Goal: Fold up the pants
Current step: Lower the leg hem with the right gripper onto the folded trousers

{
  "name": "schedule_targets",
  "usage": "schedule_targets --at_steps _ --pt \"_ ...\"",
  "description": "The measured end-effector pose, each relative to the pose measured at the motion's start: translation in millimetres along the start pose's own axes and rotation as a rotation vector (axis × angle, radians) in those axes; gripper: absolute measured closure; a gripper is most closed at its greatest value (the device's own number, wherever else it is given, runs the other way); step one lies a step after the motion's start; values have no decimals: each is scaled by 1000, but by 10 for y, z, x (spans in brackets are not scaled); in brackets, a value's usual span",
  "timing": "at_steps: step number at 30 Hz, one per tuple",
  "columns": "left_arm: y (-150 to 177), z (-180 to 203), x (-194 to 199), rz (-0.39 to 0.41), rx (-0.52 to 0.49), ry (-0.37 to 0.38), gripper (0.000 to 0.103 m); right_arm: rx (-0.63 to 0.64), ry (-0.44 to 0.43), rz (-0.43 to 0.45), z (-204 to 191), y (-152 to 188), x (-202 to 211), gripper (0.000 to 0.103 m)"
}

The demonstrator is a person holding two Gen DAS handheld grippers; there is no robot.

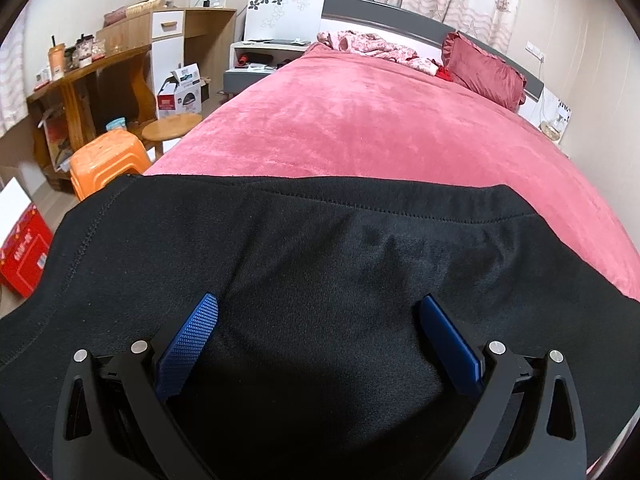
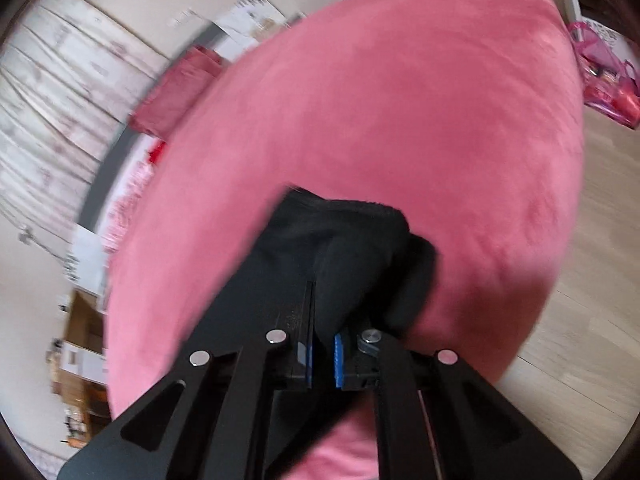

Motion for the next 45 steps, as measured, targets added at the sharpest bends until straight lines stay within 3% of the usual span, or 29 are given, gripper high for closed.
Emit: schedule_targets --at_steps 2,4,5,7,9,13,17,21,25,28,32,35,40,45 --pt "0 -3 -1 0 1 2 4 -10 -20 -7 83 58 -90 96" --pt "-3 -3 -1 1 3 3 3 -24 -16 14 59 115 5 83" --pt "-3 -3 -3 1 3 3 4 -41 14 35 39 130 63 79" --pt "-2 3 -2 -1 -2 -8 4 -50 127 112 -14 135 213 60" --pt "0 35 23 -6 -20 -49 4 0 169 203 -195 138 370 55" --pt "-21 138 132 -15 -55 -75 4 299 136 176 -865 353 232 55" --pt "-108 308 344 22 -53 9 4 472 178 135 -1146 585 -59 56" --pt "-167 561 375 13 -99 73 4 400 195 84 -944 600 -183 66" --pt "-207 913 199 -24 -227 107 35 328 198 82 -766 505 -118 67" --pt "-271 1094 -22 -58 -279 95 38 296 192 78 -741 573 -36 67" --pt "-392 1170 -240 -78 -259 80 39 312 192 82 -886 550 -57 67" --pt "-417 1246 -427 -107 -303 50 57 322 204 68 -915 535 -131 67" --pt "-542 1269 -619 -84 -312 7 57 338 242 42 -940 511 -274 67" --pt "-597 1261 -738 -69 -312 8 50 329 243 43 -922 385 -435 66"
Point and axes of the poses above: each gripper's, at about its wrist camera, not at the fingertips, and x roughly against the way its jaws point, z to its right, y to its underside, the point moved 3 cm from there along -x, roughly the way its jaws point, and after that the axes turned 3 degrees about -z, right-handed, at the moved point
